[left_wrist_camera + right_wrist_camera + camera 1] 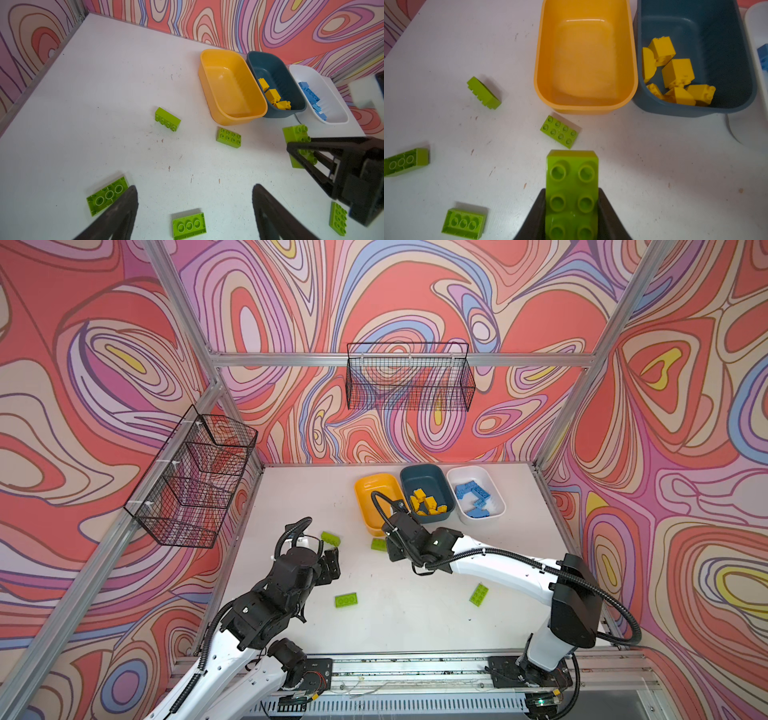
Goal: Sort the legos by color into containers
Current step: 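Carry the green brick with the right gripper and drop it into the orange tub, then raise the right gripper from the orange tub while the left gripper lowers toward green bricks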
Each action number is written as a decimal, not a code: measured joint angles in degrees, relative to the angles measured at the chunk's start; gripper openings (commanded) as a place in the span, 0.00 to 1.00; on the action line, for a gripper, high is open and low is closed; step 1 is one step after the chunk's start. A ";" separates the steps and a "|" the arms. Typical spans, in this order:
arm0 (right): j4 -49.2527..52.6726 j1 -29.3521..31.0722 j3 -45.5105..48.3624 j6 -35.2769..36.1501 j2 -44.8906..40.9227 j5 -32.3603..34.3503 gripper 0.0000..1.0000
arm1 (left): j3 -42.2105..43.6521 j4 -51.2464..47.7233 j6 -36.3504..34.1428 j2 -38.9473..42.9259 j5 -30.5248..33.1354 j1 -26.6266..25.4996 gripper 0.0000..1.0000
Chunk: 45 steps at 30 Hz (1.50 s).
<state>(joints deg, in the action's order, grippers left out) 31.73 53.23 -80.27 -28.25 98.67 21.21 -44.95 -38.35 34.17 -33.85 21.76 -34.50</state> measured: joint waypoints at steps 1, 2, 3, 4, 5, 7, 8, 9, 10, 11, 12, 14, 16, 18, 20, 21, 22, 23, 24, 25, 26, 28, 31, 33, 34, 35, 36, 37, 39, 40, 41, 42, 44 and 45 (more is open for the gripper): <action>0.02 -1.14 -1.53 0.83 0.96 -0.52 0.20 | 0.00 0.00 0.00 1.38 0.70 0.00 1.00; 0.02 -2.21 -3.19 1.70 2.19 -1.22 0.19 | 0.00 0.02 0.02 2.84 1.40 0.00 1.00; 0.00 -2.99 -4.50 2.25 3.34 -1.81 0.19 | 0.00 0.00 0.04 3.63 1.95 0.00 1.00; 0.02 -3.91 -6.21 2.93 4.83 -2.51 0.20 | -0.04 -0.11 0.07 4.31 2.62 0.00 1.00; 0.00 -4.61 -7.54 3.48 6.10 -3.15 0.19 | -0.07 -0.26 0.13 4.52 3.10 0.00 1.00; -0.02 -6.05 -10.29 4.59 8.83 -4.63 0.20 | -0.07 -1.16 0.24 4.50 4.02 0.00 1.00; 0.02 -6.73 -11.67 5.01 10.12 -5.44 0.21 | -0.07 -1.77 0.37 4.46 4.28 0.00 1.00; 0.02 -7.43 -13.25 5.44 11.54 -6.32 0.21 | -0.07 -2.32 0.42 4.48 4.55 0.00 1.00; 0.04 -8.04 -14.78 5.86 12.81 -7.10 0.22 | -0.07 -2.73 0.42 4.48 4.76 0.00 1.00; 0.04 -8.66 -16.55 6.29 14.16 -7.85 0.21 | -0.07 -2.97 0.42 4.46 4.85 0.00 1.00; 0.02 -9.20 -18.32 6.73 15.54 -8.52 0.22 | -0.04 -3.19 0.39 4.46 4.85 0.00 1.00; -0.02 -10.14 -21.66 7.48 18.03 -9.55 0.22 | -0.04 -3.58 0.37 4.42 4.85 0.00 1.00; -0.04 -11.02 -25.03 8.26 20.52 -10.49 0.21 | -0.04 -3.93 0.37 4.09 4.83 0.00 1.00; -0.42 -11.69 -28.04 8.98 22.97 -11.28 0.21 | -0.04 -4.04 0.33 3.39 4.74 0.00 1.00; -0.81 -12.24 -30.69 9.60 25.40 -12.09 0.21 | -0.04 -4.09 0.13 2.73 4.52 0.00 1.00; -0.92 -12.46 -32.02 9.81 26.71 -12.46 0.21 | -0.04 -4.09 0.07 2.51 4.26 0.00 1.00; -0.98 -12.72 -33.44 10.05 28.06 -12.81 0.21 | -0.04 -4.09 -0.04 2.38 4.02 0.00 1.00; -1.11 -12.90 -34.49 10.23 29.24 -13.16 0.21 | -0.04 -4.09 -0.07 2.34 3.72 0.00 1.00; -1.33 -13.11 -35.74 10.43 30.60 -13.49 0.21 | -0.04 -4.09 -0.07 2.32 3.41 0.00 1.00; -1.46 -13.35 -36.79 10.62 31.85 -13.88 0.21 | -0.04 -4.07 -0.09 2.29 3.06 0.00 1.00; -1.51 -13.53 -37.46 10.69 32.79 -14.25 0.21 | -0.04 -4.04 -0.11 2.25 2.64 0.00 1.00; -1.53 -14.05 -38.95 10.84 34.73 -14.80 0.21 | -0.04 -4.02 -0.22 1.95 1.81 0.00 1.00; -1.53 -14.78 -40.54 10.93 36.83 -15.34 0.22 | -0.04 -3.96 -0.48 0.50 0.72 0.00 1.00; -1.68 -15.32 -41.03 10.93 37.68 -15.72 0.30 | -0.04 -3.96 -0.48 -0.85 -0.09 0.00 1.00; -1.73 -15.54 -41.13 10.93 37.92 -15.91 0.33 | -0.04 -3.96 -0.46 -1.42 -0.48 0.00 1.00; -1.73 -15.82 -41.24 10.88 38.16 -16.17 0.37 | -0.02 -3.96 -0.46 -2.01 -0.90 0.00 1.00; -1.75 -16.11 -41.24 10.84 38.32 -16.39 0.40 | 0.00 -3.96 -0.46 -2.54 -1.22 0.00 1.00; -1.77 -16.31 -41.24 10.78 38.38 -16.52 0.43 | 0.02 -3.96 -0.44 -3.02 -1.53 0.00 1.00; -1.86 -16.68 -41.24 10.60 38.40 -16.76 0.49 | 0.07 -3.98 -0.37 -4.24 -2.29 0.00 1.00; -2.12 -16.83 -41.24 10.67 38.40 -16.81 0.51 | 0.07 -3.98 -0.28 -4.85 -2.51 0.00 1.00; -2.40 -16.94 -41.24 10.75 38.40 -16.90 0.53 | 0.07 -4.00 -0.24 -5.55 -2.75 0.00 1.00; -2.60 -17.05 -41.24 10.80 38.40 -17.00 0.55 | 0.07 -4.04 -0.07 -6.32 -2.93 0.00 1.00; -3.04 -17.14 -40.81 11.06 38.27 -17.25 0.57 | 0.07 -4.28 0.15 -7.65 -3.39 0.00 1.00; -3.43 -17.16 -40.17 11.17 37.99 -17.38 0.58 | 0.07 -4.55 0.31 -8.35 -3.69 0.00 1.00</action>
<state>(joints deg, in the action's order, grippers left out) 28.29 36.07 -120.44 -17.08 136.66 3.84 -44.88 -42.89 34.48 -42.19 18.06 -34.50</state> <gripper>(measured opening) 0.567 0.999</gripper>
